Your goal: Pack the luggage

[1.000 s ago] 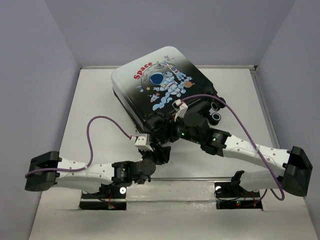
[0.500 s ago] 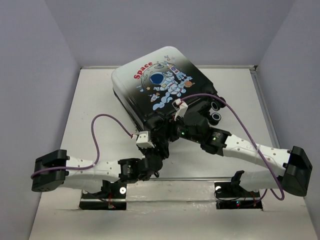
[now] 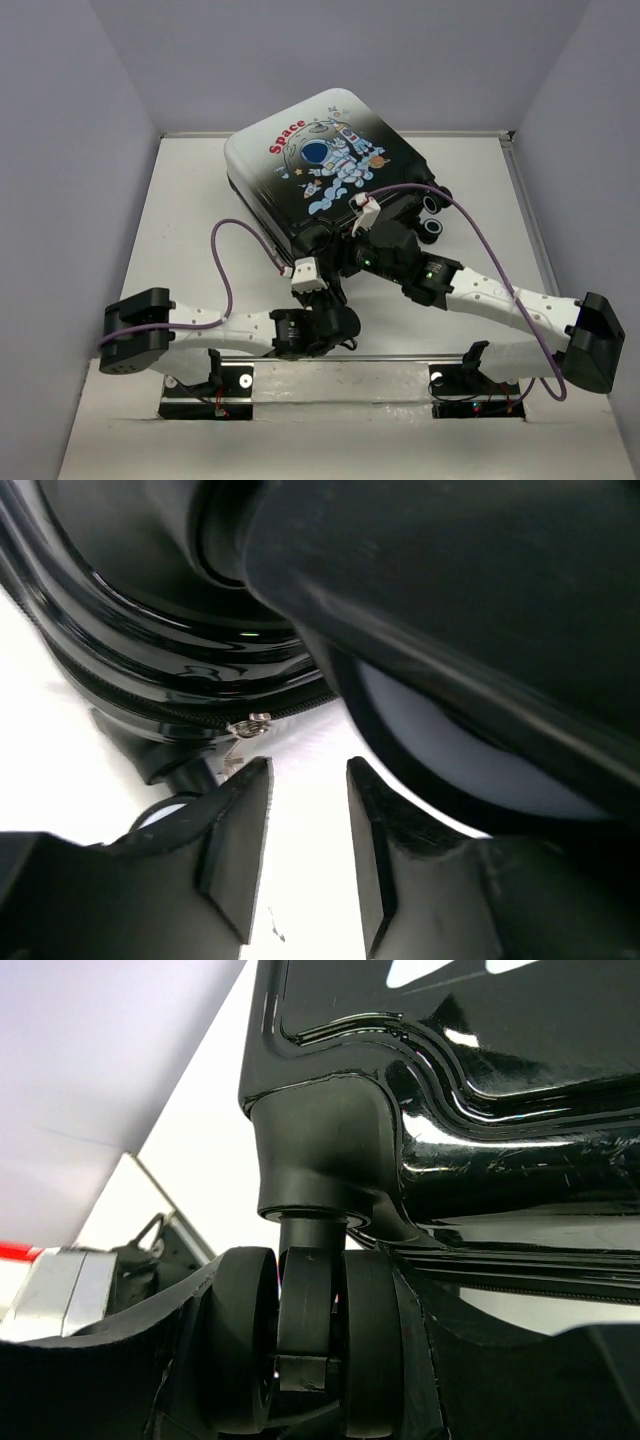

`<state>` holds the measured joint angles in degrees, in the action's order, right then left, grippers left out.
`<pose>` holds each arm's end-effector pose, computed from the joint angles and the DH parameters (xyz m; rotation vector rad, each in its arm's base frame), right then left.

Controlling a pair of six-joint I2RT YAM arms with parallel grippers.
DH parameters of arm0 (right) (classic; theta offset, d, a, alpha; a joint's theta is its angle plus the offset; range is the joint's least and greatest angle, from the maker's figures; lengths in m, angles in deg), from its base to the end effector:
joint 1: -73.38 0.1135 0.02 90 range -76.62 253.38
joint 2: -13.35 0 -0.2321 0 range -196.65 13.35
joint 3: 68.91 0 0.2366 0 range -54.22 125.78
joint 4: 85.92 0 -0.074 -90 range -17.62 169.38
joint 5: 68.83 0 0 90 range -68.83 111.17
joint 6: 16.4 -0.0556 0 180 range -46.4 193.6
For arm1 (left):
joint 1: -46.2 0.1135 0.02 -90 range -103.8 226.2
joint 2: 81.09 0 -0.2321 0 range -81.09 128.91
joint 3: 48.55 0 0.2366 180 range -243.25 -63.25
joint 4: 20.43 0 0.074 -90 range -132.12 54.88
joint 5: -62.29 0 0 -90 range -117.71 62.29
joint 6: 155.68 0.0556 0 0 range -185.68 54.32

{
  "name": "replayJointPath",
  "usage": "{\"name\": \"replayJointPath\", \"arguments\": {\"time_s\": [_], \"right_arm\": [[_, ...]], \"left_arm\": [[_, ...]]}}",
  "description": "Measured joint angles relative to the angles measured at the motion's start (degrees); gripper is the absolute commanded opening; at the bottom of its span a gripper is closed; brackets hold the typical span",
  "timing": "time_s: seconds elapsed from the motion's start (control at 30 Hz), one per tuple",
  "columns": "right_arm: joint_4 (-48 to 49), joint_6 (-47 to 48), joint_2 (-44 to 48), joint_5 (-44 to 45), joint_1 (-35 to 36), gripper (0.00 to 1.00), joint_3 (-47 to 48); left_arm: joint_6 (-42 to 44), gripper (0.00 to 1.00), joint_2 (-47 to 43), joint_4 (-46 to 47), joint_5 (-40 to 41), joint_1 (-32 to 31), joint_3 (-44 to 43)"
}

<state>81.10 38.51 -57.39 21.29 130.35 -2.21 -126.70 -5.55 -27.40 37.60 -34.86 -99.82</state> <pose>0.1655 0.2543 0.2780 -0.3820 1.9847 1.0745 0.0904 -0.2498 0.1906 -0.3111 1.7972 -0.5563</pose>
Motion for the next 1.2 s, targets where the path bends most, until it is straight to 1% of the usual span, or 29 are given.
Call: {"name": "replayJointPath", "arguments": {"time_s": [0.07,0.13,0.17,0.2,0.23,0.27,0.33,0.4,0.47,0.53,0.6,0.63,0.67,0.77,0.9,0.97,1.0,1.1,1.2], "right_arm": [[0.39,1.09,-0.11,1.38,0.00,0.07,0.00],[0.52,1.95,-0.33,2.27,0.15,0.07,0.00],[0.61,2.23,-0.33,2.69,0.35,0.07,0.00],[0.85,2.62,-0.33,3.21,0.50,0.07,0.00],[0.92,2.73,-0.33,3.61,0.59,0.07,0.00],[0.87,3.13,-0.28,3.80,0.59,0.07,-0.07],[0.90,4.28,0.07,4.44,0.79,0.07,-0.55],[0.83,5.14,0.39,5.01,1.27,0.07,-0.87],[0.57,5.84,0.57,5.79,1.84,0.07,-0.92],[0.39,6.25,0.68,6.36,2.32,0.07,-0.92],[0.33,6.67,0.79,6.84,2.71,0.07,-0.92],[0.24,6.62,0.79,6.93,2.80,0.07,-0.92],[0.46,6.56,0.83,6.91,2.86,0.07,-0.92],[0.92,6.21,0.96,6.84,3.13,0.07,-0.92],[1.97,5.68,0.96,6.40,3.13,0.07,-0.92],[2.23,5.49,0.96,6.38,3.13,0.07,-0.92],[2.27,5.40,0.96,6.29,3.13,0.07,-0.92],[2.43,5.22,0.98,6.08,3.13,0.07,-1.20],[2.12,5.31,0.98,6.08,3.19,0.07,-1.27]], "left_arm": [[-5.11,0.43,3.19,-6.80,2.16,-0.09,-3.78],[-13.73,0.46,7.69,-16.37,5.05,-0.24,-8.98],[-18.27,0.49,9.55,-20.87,6.12,-0.31,-11.08],[-24.65,0.56,12.59,-27.71,7.72,-0.44,-14.71],[-29.24,0.58,14.62,-32.28,8.63,-0.55,-17.03],[-35.82,0.58,17.51,-38.38,9.88,-0.63,-19.82],[-44.28,0.58,21.29,-48.96,11.91,-0.70,-22.80],[-48.61,0.58,22.95,-55.10,12.92,-1.16,-23.89],[-51.06,0.60,23.56,-58.95,13.05,-1.73,-24.26],[-51.87,0.66,23.58,-61.07,12.96,-2.16,-24.15],[-52.48,0.69,23.39,-61.33,12.52,-2.47,-23.28],[-52.43,0.67,23.06,-60.83,12.50,-2.49,-22.53],[-51.41,0.67,21.70,-58.42,11.41,-2.40,-20.46],[-46.25,0.62,18.08,-53.27,10.27,-1.62,-15.76],[-30.38,0.55,10.95,-37.48,7.82,0.33,-9.77],[-23.63,0.46,8.33,-30.03,6.60,0.98,-7.30],[-20.55,0.34,7.19,-26.88,6.05,1.29,-6.19],[-11.06,0.07,4.42,-17.70,4.20,1.77,-3.98],[-6.88,0.06,0.33,-13.05,2.54,1.62,-1.77]]}}
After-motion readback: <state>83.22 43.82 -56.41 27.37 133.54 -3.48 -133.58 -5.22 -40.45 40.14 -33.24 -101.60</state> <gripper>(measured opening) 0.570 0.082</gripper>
